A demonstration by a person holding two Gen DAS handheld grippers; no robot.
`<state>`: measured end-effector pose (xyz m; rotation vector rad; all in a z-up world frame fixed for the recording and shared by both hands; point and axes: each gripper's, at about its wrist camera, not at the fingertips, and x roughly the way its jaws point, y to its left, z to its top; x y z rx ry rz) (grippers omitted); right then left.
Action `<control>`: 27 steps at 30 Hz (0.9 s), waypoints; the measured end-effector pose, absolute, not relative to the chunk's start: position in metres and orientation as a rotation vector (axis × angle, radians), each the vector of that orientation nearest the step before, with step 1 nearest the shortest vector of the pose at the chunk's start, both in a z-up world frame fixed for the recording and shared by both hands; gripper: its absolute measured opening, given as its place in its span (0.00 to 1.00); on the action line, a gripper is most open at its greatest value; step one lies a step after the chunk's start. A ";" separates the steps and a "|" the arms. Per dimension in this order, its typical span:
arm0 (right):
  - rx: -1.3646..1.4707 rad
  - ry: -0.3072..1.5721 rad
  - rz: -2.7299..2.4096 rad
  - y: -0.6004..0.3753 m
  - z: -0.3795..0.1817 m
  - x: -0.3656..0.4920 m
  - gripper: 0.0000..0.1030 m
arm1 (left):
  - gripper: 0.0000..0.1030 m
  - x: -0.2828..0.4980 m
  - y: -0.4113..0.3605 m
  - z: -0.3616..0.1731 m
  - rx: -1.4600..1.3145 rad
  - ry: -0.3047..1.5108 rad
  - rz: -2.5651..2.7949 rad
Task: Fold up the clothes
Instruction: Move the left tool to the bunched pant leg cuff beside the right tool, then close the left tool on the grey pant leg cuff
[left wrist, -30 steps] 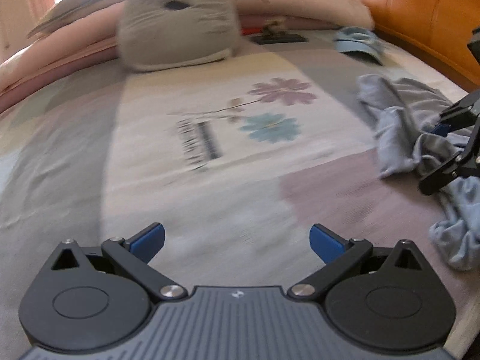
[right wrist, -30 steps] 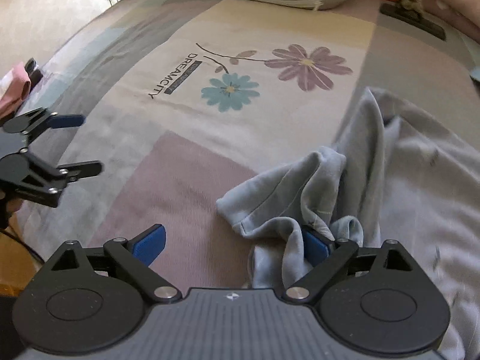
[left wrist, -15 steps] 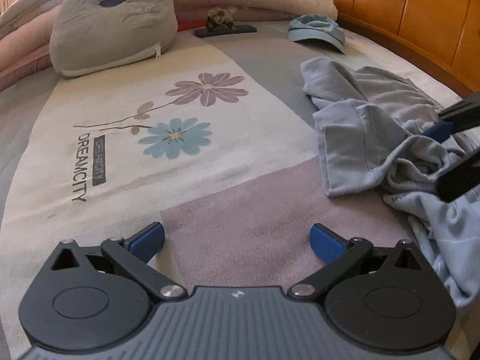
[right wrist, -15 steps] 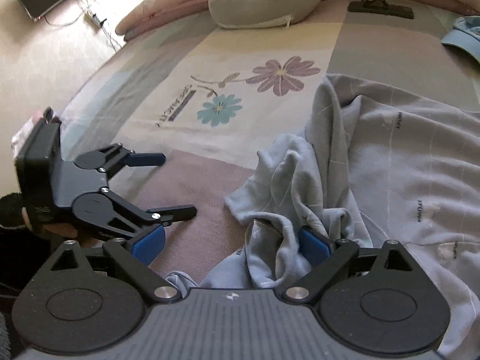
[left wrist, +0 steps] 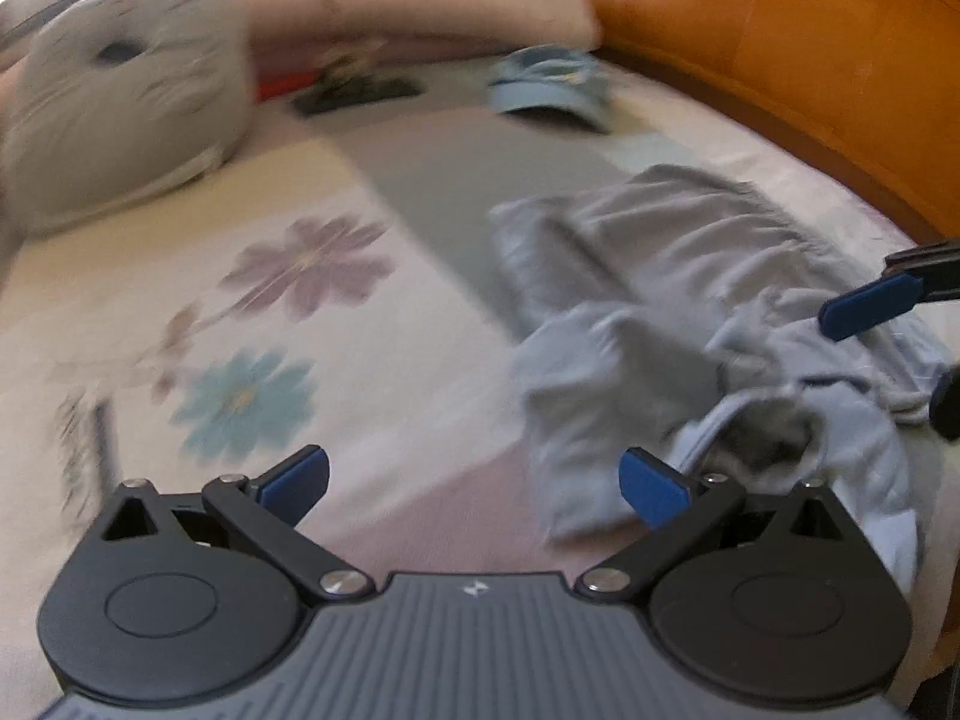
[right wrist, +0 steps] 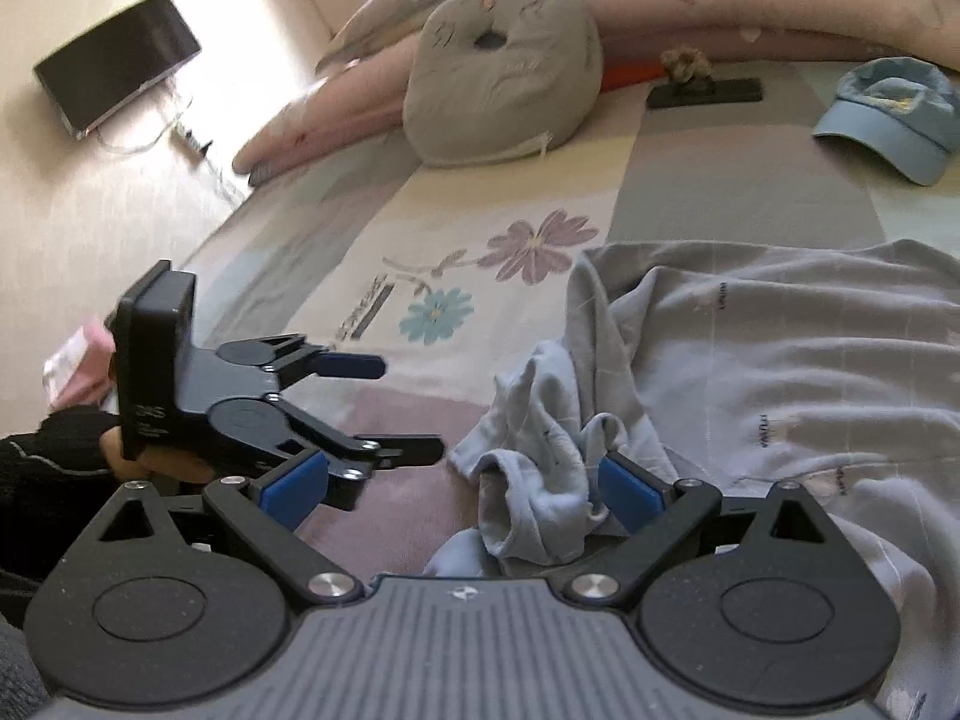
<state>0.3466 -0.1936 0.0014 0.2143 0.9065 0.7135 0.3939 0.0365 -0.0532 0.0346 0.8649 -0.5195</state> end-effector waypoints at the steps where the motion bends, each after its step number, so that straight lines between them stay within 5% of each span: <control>1: 0.225 0.896 0.708 -0.197 0.003 0.345 0.96 | 0.99 0.401 0.033 -0.053 0.026 0.857 -0.553; 11: 0.275 0.891 0.606 -0.226 0.000 0.327 0.96 | 0.99 0.457 0.012 -0.078 -0.164 0.894 -0.862; 19: 0.309 0.901 0.563 -0.242 -0.006 0.320 0.97 | 0.99 0.425 0.035 -0.071 -0.282 0.949 -0.967; 27: 0.279 0.913 0.601 -0.230 -0.008 0.326 0.97 | 0.99 0.388 0.075 -0.060 -0.500 0.808 -0.959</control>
